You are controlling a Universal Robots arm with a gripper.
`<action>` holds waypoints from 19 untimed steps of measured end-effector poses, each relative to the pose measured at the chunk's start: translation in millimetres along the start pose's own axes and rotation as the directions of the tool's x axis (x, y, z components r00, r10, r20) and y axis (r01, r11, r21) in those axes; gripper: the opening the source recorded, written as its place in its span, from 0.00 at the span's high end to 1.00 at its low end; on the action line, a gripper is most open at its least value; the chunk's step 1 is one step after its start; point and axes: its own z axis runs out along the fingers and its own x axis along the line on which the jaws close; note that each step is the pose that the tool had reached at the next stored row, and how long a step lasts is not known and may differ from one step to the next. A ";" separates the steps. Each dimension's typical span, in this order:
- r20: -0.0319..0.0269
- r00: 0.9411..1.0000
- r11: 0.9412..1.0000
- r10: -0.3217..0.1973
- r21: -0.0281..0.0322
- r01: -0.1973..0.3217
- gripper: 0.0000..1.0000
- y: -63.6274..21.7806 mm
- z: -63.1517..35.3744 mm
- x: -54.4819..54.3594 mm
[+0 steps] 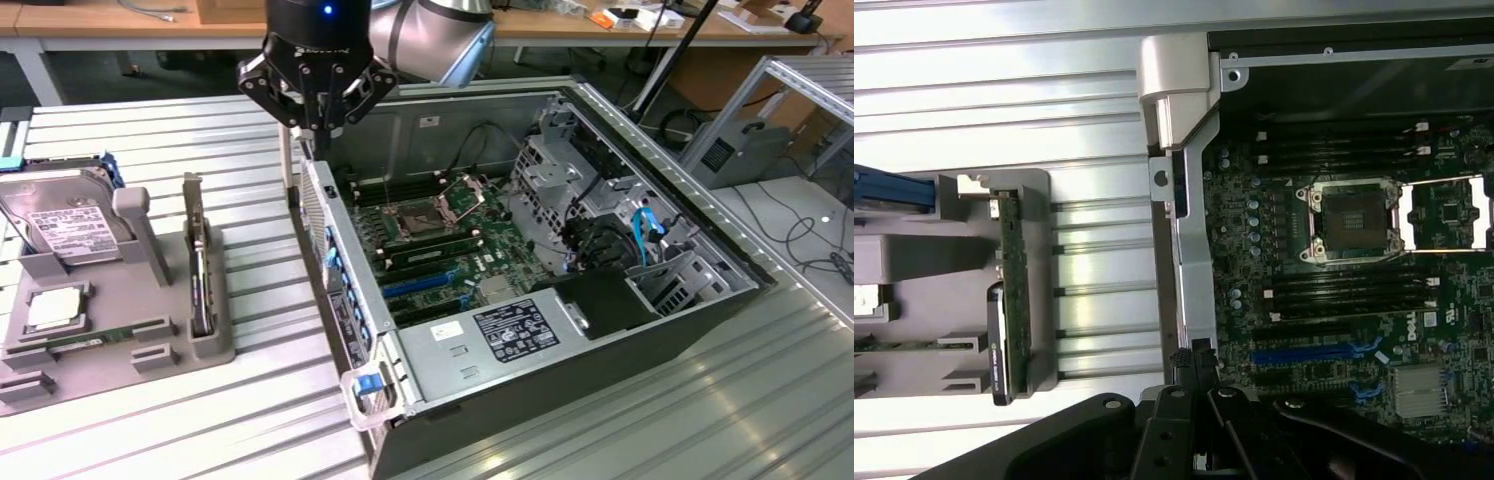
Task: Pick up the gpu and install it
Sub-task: 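Reach for the gpu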
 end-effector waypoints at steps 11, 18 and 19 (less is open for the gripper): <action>0.000 1.000 1.000 0.000 0.000 0.000 0.89 -0.3 -0.1 3.3; 0.000 1.000 1.000 0.000 0.000 0.000 0.89 -0.4 -0.2 6.0; 0.000 1.000 1.000 0.000 0.000 0.000 0.89 -0.5 -0.2 6.3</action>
